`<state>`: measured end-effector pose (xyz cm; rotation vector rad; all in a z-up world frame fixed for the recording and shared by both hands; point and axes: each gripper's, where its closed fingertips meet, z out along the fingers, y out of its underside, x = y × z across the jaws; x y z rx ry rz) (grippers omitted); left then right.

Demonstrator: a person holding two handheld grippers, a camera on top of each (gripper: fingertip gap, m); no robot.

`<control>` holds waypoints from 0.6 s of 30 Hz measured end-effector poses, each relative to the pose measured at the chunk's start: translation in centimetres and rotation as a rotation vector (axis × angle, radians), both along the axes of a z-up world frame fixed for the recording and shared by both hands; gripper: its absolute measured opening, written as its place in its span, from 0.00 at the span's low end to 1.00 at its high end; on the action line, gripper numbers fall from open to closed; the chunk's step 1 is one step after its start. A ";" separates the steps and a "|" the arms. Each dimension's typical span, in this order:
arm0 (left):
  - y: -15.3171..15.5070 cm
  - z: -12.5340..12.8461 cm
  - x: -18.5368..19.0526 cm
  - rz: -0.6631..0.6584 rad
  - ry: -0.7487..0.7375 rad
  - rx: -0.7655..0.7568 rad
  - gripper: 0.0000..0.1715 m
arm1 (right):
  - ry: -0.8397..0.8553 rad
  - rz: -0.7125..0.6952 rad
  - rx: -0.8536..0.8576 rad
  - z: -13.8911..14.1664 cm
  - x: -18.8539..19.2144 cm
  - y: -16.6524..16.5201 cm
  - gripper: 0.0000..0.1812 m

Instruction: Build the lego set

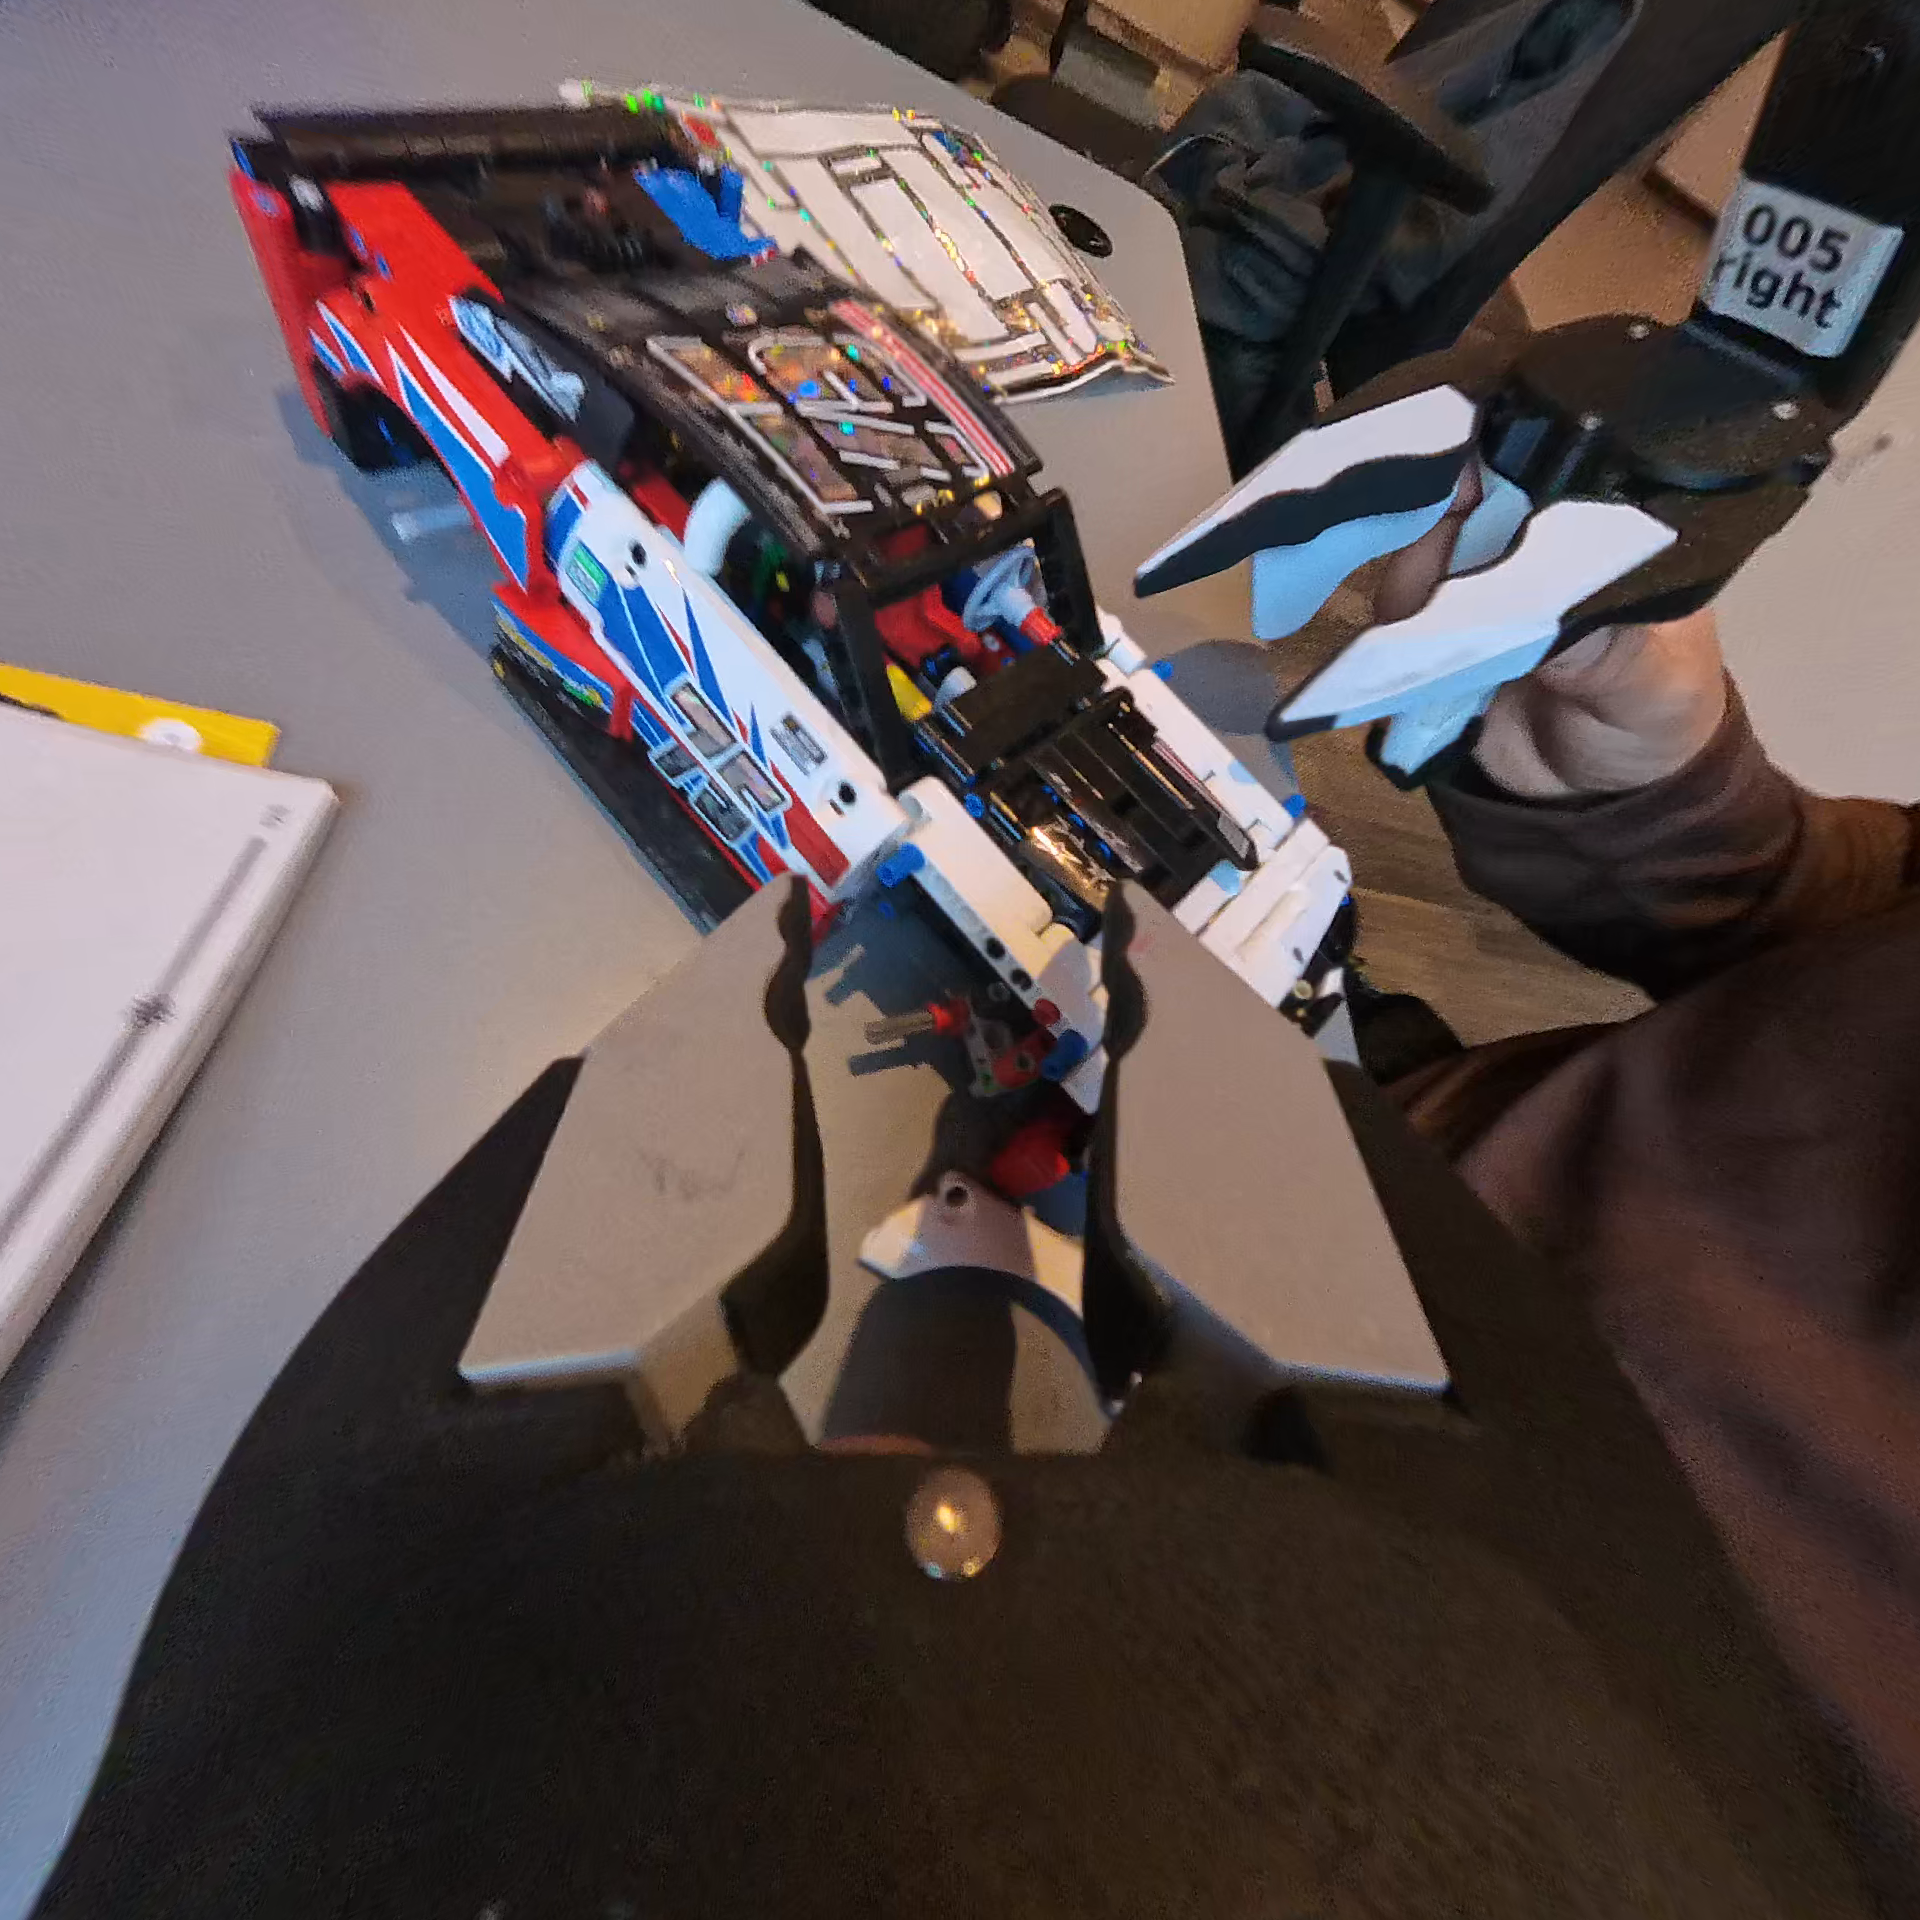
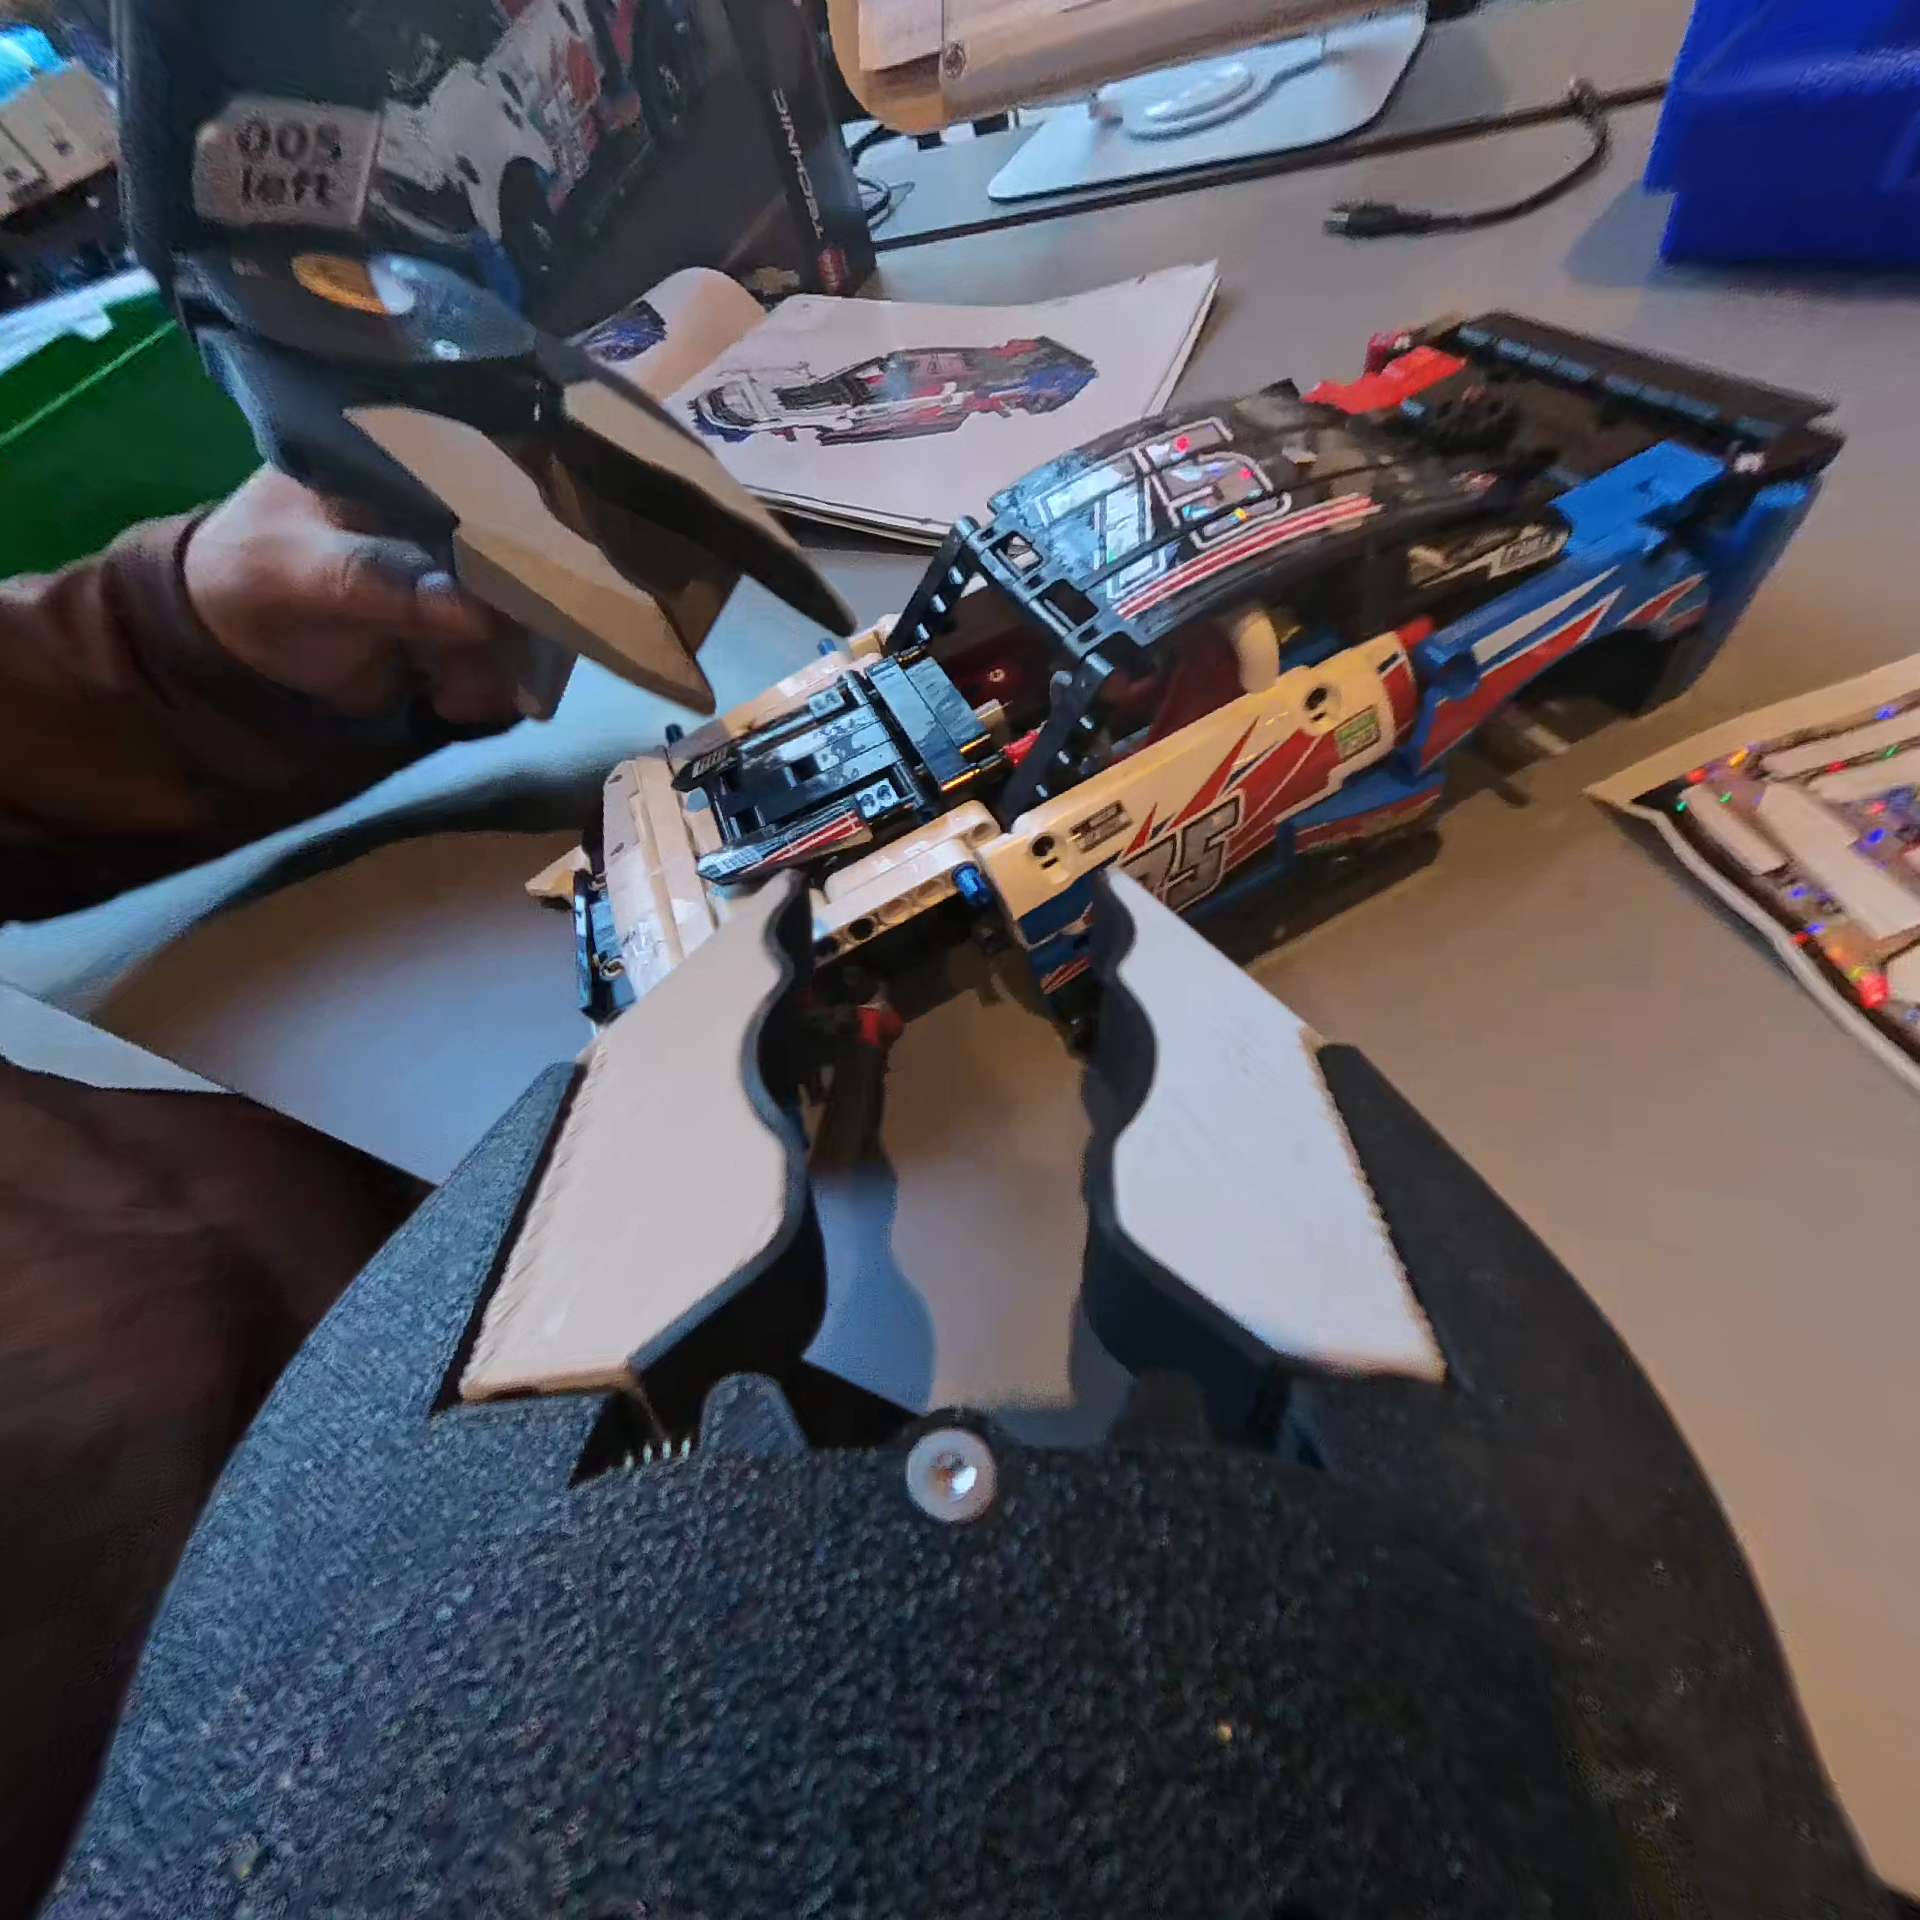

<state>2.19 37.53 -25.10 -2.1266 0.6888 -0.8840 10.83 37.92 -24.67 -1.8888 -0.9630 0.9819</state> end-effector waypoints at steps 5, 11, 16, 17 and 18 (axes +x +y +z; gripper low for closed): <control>0.9 0.7 -0.2 -0.092 0.070 0.070 0.30 | -0.014 0.096 0.139 1.0 0.2 0.6 0.25; 1.0 0.4 0.6 -0.255 0.109 0.142 0.25 | -0.100 0.256 0.258 1.4 -1.3 0.6 0.23; 1.7 0.1 0.8 -0.297 0.081 0.169 0.25 | -0.192 0.323 0.286 0.4 -1.7 1.3 0.21; 1.9 0.1 0.7 -0.296 0.062 0.156 0.26 | -0.191 0.337 0.276 0.4 -1.6 1.3 0.22; 2.1 0.1 0.6 -0.296 0.037 0.144 0.26 | -0.195 0.342 0.271 0.4 -1.5 1.3 0.23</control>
